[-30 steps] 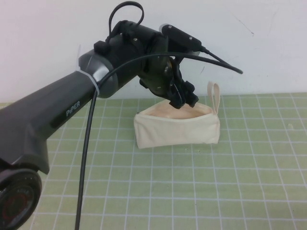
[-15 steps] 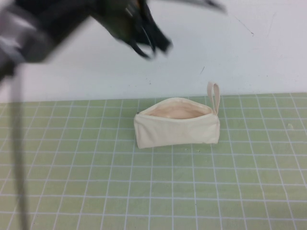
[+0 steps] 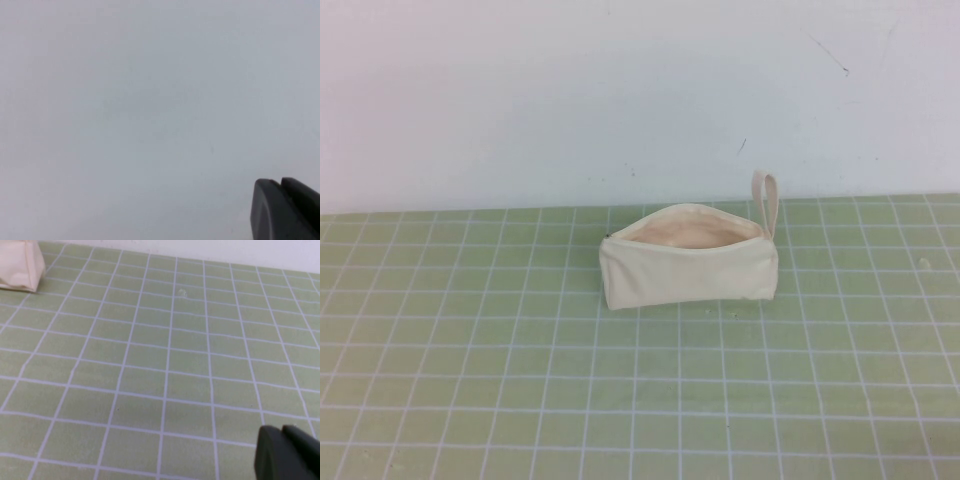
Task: Put eraser into pencil case
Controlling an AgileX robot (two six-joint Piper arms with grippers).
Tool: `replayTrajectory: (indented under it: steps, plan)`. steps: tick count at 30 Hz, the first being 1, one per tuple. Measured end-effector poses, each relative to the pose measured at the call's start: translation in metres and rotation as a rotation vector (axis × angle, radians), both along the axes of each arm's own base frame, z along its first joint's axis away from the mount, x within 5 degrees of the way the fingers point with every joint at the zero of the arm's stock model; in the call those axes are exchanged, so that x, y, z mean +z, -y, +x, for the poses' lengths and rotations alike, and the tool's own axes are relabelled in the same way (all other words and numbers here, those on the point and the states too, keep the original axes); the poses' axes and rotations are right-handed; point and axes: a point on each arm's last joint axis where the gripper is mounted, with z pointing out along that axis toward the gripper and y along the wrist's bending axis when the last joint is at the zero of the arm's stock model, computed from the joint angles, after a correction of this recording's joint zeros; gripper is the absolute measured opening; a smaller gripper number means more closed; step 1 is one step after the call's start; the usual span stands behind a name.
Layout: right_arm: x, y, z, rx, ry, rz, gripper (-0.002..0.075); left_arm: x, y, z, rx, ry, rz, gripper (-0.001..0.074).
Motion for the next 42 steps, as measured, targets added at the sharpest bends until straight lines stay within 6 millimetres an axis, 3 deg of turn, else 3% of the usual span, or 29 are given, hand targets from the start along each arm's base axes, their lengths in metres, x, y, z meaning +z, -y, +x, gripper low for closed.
replayTrajectory:
  steps: [7,16,21,29,34,42]
  plan:
    - [0.0,0.0,0.0,0.0,0.0,0.0,-0.0001,-0.071,-0.039,-0.061,-0.018,0.023,0.002,0.0]
    - [0.0,0.0,0.0,0.0,0.0,0.0,-0.0001,-0.154,-0.06,-0.105,-0.094,-0.003,-0.099,0.0]
    - [0.0,0.0,0.0,0.0,0.0,0.0,-0.0001,-0.194,-0.057,-0.108,-0.123,-0.114,-0.144,0.0]
    - [0.0,0.0,0.0,0.0,0.0,0.0,-0.0001,-0.224,-0.05,-0.101,-0.132,-0.142,-0.169,-0.0001]
    - [0.0,0.0,0.0,0.0,0.0,0.0,-0.0001,-0.251,-0.052,-0.092,0.015,-0.09,-0.197,-0.0001]
    - [0.0,0.0,0.0,0.0,0.0,0.0,-0.0001,-0.321,-0.065,-0.095,0.261,-0.081,-0.304,-0.0001]
